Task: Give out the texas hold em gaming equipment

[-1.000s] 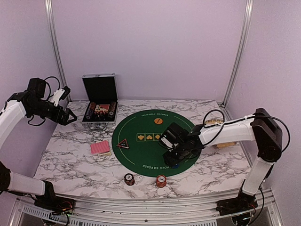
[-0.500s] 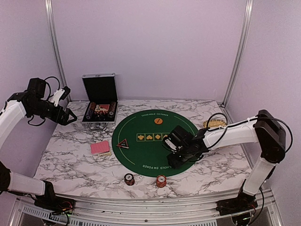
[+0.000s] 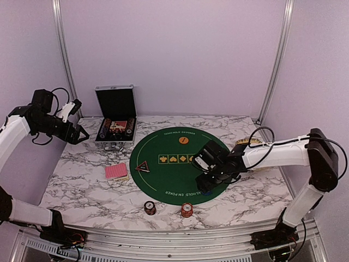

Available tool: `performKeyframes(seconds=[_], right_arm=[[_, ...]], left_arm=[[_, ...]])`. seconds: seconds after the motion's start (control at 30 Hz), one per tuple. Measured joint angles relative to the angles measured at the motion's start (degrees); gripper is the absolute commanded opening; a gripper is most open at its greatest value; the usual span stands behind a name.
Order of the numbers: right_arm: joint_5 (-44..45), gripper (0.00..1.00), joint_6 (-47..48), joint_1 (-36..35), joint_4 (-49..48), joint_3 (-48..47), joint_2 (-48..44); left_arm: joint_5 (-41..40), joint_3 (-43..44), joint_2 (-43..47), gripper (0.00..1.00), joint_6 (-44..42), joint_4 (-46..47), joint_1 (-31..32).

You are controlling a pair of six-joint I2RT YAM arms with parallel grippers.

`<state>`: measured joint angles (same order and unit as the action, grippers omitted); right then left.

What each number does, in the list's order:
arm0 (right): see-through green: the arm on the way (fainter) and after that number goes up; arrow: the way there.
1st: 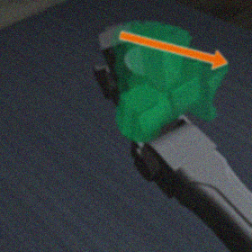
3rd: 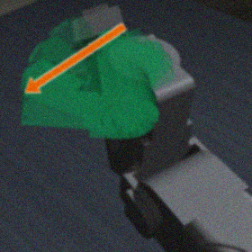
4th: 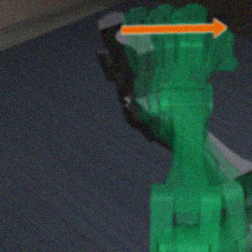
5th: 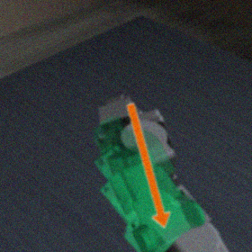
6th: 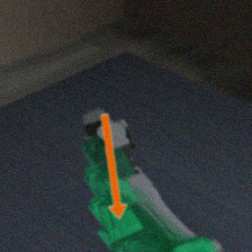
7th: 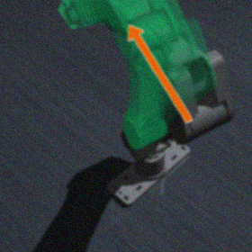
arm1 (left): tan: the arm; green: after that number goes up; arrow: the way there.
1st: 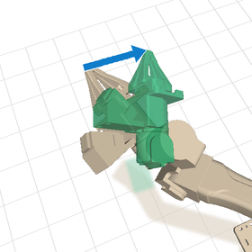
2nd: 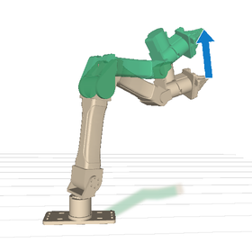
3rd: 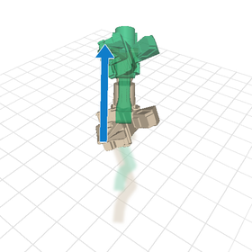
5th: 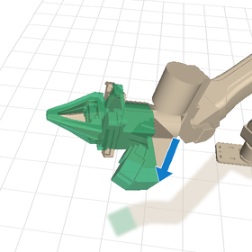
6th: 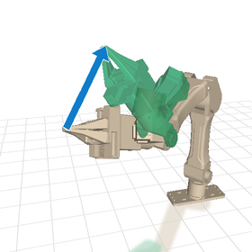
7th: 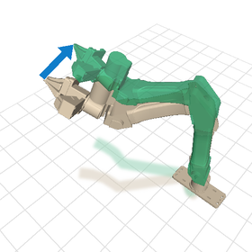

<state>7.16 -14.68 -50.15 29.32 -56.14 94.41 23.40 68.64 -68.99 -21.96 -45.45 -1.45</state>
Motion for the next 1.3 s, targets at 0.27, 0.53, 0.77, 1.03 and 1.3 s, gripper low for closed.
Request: performKeyframes(seconds=[0.27, 0.53, 0.77, 1.03, 1.3], right_arm=[[-1.7, 0.88, 0.3, -5.3, 8.7, -7.6, -10.3], [-6.9, 0.94, 0.0, -11.8, 13.6, -10.2, -10.9], [-8.3, 0.97, 0.9, -15.7, 15.3, -10.5, -4.6], [-9.6, 0.96, 2.8, -16.1, 15.3, -11.8, -1.0], [-10.7, 0.81, 4.4, -16.1, 15.0, -11.9, 1.8]], left_arm=[[-0.4, 1.0, -1.2, 0.99, 0.3, -0.1, 0.0], [-0.8, 1.0, -1.2, 0.99, 0.5, -0.2, 0.0], [-0.5, 1.0, -1.2, 0.99, 0.5, -0.2, 0.0], [0.1, 1.0, -1.2, 0.99, 0.5, -0.2, 0.0], [0.1, 1.0, -1.2, 0.99, 0.2, -0.2, 0.0]])
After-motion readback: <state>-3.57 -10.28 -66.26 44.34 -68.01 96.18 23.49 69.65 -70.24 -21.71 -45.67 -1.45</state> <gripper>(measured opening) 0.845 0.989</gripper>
